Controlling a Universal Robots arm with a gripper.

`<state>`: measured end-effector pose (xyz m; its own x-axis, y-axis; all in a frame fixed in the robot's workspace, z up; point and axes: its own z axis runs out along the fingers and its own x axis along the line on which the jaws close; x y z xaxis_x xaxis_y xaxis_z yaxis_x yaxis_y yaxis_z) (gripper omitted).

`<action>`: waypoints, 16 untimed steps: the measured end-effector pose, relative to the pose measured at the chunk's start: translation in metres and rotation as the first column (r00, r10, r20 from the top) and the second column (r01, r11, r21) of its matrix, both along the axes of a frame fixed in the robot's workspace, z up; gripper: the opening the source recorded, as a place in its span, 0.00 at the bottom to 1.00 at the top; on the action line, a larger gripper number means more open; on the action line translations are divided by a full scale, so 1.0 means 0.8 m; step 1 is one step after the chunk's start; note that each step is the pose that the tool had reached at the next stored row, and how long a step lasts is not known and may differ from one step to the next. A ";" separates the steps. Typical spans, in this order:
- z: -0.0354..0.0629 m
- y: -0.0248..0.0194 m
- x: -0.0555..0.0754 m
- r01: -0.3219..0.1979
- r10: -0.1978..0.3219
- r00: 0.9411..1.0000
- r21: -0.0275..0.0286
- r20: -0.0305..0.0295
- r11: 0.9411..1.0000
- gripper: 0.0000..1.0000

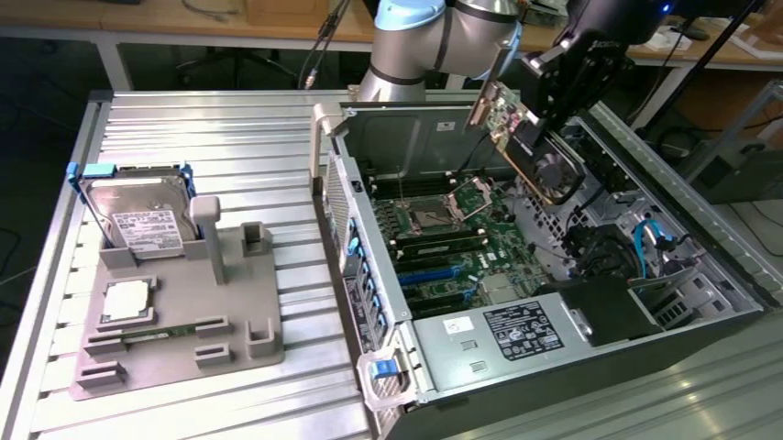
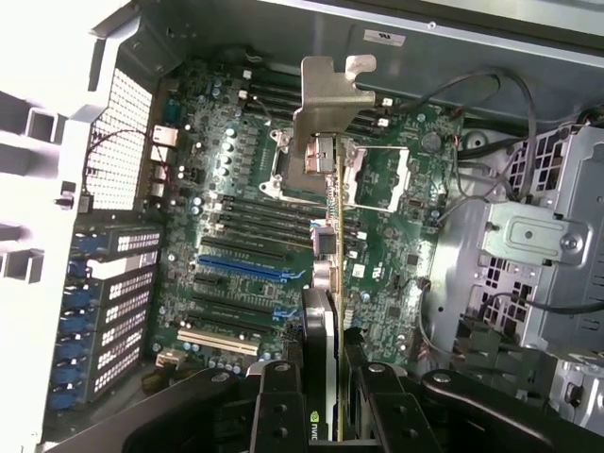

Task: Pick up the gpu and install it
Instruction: 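Insert the gpu into the slot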

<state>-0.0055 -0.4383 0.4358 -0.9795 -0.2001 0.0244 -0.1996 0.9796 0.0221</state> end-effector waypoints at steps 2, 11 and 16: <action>0.000 0.0000 0.000 -0.008 0.008 1.000 0.000 0.000 1.000 0.27; 0.000 0.0000 0.000 -0.061 0.061 0.998 0.000 0.000 0.998 0.27; 0.000 0.0000 0.000 -0.083 0.083 0.997 0.000 0.000 0.997 0.27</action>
<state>-0.0055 -0.4384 0.4358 -0.9595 -0.2807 0.0243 -0.2802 0.9597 0.0221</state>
